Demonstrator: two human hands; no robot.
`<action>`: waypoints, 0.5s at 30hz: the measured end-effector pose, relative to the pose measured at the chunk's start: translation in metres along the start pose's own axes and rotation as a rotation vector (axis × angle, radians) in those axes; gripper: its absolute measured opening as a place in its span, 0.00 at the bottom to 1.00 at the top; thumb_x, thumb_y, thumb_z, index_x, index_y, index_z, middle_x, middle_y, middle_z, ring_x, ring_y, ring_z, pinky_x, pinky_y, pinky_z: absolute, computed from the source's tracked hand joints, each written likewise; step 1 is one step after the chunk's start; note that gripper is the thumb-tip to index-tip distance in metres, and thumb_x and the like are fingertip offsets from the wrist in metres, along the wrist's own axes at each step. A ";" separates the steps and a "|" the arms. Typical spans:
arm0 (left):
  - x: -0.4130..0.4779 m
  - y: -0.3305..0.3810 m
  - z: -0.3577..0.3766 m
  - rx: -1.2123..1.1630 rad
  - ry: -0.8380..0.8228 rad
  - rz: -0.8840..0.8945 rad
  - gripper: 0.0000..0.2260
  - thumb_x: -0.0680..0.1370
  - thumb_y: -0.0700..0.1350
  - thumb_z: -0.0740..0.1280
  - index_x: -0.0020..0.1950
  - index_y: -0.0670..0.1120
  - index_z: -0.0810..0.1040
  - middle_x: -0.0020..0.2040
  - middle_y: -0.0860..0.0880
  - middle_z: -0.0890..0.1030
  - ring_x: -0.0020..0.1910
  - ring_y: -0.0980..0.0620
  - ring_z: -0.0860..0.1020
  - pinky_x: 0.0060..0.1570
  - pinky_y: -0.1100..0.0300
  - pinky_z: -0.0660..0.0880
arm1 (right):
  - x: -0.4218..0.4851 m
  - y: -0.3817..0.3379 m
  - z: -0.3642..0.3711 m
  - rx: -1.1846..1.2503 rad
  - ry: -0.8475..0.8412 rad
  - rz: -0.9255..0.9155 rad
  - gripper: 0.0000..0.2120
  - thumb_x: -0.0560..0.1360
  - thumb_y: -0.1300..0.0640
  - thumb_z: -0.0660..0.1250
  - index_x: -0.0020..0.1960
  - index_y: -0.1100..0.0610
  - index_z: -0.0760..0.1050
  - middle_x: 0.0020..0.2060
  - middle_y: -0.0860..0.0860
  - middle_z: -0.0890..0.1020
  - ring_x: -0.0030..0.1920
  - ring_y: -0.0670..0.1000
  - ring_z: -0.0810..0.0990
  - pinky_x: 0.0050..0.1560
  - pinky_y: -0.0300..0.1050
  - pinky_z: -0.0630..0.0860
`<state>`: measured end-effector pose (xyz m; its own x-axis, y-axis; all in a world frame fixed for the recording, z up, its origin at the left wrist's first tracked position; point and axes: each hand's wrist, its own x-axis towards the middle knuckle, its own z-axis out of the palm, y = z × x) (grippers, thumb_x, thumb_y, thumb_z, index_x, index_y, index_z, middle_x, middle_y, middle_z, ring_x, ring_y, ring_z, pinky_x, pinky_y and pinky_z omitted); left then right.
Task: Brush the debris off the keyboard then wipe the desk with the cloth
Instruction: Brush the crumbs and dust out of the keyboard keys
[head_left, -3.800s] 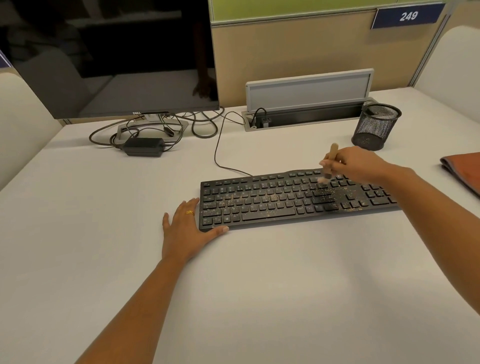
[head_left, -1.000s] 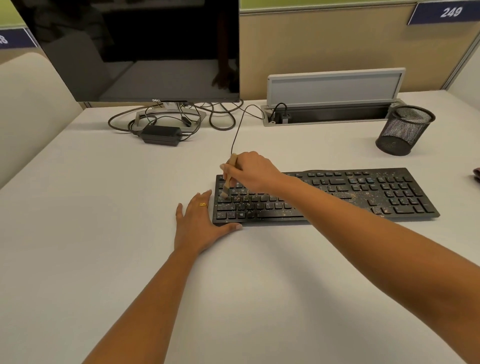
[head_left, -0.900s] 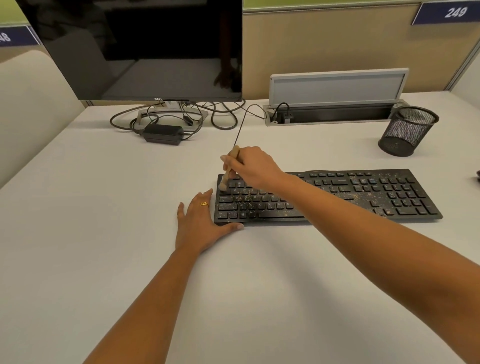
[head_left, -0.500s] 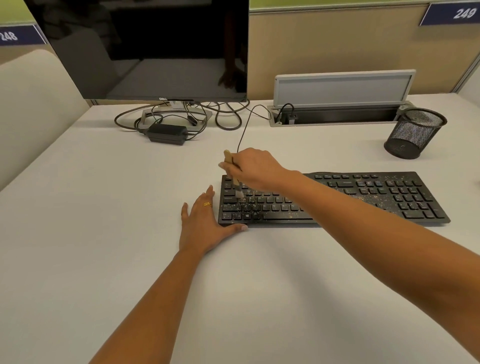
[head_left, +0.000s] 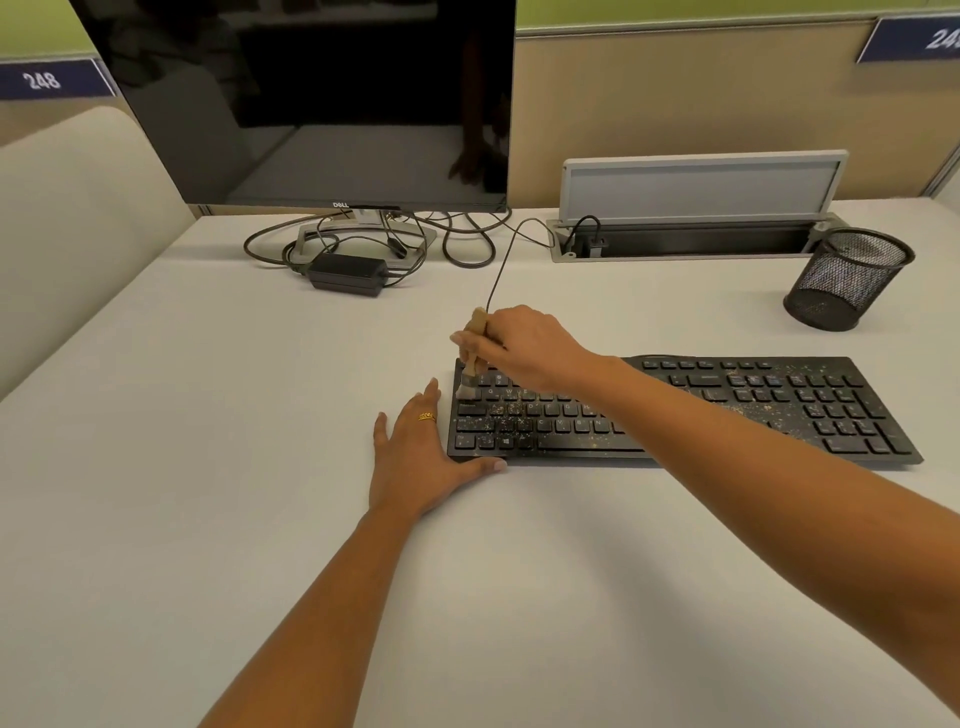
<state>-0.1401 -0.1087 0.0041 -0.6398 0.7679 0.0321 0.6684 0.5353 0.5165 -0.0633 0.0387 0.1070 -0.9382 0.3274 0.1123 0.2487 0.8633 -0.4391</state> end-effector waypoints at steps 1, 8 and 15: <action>0.000 0.000 0.000 0.003 -0.001 -0.001 0.58 0.56 0.76 0.62 0.78 0.49 0.49 0.77 0.53 0.59 0.76 0.56 0.55 0.75 0.49 0.41 | 0.000 0.000 0.000 -0.019 -0.022 -0.003 0.20 0.81 0.45 0.52 0.41 0.54 0.77 0.31 0.41 0.74 0.33 0.42 0.71 0.34 0.39 0.63; -0.001 0.001 -0.001 -0.007 -0.006 -0.001 0.58 0.57 0.76 0.63 0.78 0.49 0.49 0.77 0.52 0.59 0.76 0.56 0.54 0.75 0.49 0.41 | 0.001 0.005 0.002 -0.040 0.138 0.089 0.23 0.82 0.47 0.51 0.43 0.59 0.78 0.37 0.52 0.83 0.41 0.53 0.80 0.45 0.49 0.75; 0.000 0.001 0.000 0.002 -0.003 -0.001 0.59 0.56 0.77 0.61 0.79 0.48 0.48 0.77 0.52 0.59 0.76 0.55 0.54 0.75 0.49 0.41 | -0.002 0.003 0.023 -0.056 0.183 0.159 0.24 0.82 0.49 0.49 0.46 0.62 0.79 0.40 0.56 0.84 0.43 0.56 0.80 0.48 0.52 0.76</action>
<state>-0.1397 -0.1087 0.0046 -0.6391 0.7686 0.0286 0.6686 0.5367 0.5148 -0.0660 0.0313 0.0848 -0.8281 0.5207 0.2077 0.4075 0.8136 -0.4148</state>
